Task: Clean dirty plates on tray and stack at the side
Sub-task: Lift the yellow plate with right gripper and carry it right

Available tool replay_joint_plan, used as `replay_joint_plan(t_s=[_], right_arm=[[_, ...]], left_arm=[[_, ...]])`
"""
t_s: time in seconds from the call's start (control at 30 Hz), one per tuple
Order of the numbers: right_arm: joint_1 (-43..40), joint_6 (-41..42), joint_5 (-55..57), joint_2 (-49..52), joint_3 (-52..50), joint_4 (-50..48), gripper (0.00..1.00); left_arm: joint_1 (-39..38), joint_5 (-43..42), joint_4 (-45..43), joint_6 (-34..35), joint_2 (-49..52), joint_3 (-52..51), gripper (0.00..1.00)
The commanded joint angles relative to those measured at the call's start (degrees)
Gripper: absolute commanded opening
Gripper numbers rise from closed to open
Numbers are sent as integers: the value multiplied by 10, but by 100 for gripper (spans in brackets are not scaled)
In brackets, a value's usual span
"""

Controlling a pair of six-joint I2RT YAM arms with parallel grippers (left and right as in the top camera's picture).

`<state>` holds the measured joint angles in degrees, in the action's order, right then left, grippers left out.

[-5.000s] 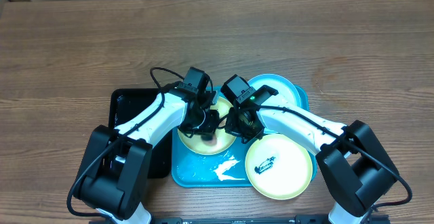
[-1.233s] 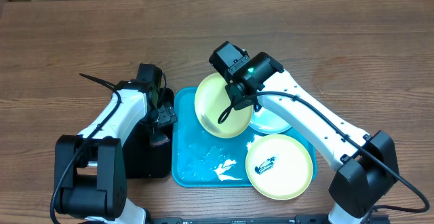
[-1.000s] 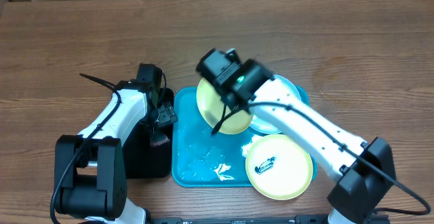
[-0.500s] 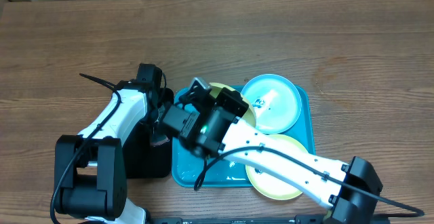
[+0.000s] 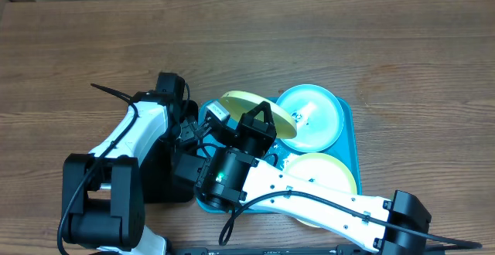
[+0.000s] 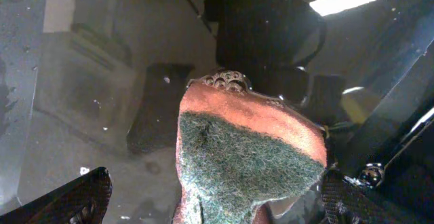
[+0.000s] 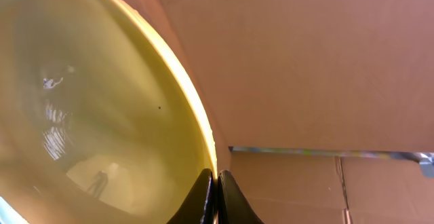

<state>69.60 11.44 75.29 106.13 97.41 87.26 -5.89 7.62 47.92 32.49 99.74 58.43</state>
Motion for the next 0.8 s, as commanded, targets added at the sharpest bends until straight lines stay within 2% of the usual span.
replay_joint_plan(t_s=[0.0, 0.23, 0.33, 0.4, 0.57, 0.77], right_arm=[[2, 22, 31, -22, 17, 1, 4], [1, 23, 24, -22, 17, -3, 4], [-5, 24, -57, -22, 17, -23, 4], [-22, 53, -127, -22, 17, -37, 4], [-106, 199, -257, -22, 17, -46, 4], [-252, 226, -424, -23, 17, -73, 4]], left_arm=[[-3, -11, -4, -6, -9, 2, 100], [-3, -11, -4, -6, -9, 2, 100], [-3, -10, -4, -6, -9, 2, 100], [-3, -10, -4, -6, -9, 2, 100], [-3, -12, -4, -6, -9, 2, 100], [-3, -13, -4, -6, -9, 2, 100]])
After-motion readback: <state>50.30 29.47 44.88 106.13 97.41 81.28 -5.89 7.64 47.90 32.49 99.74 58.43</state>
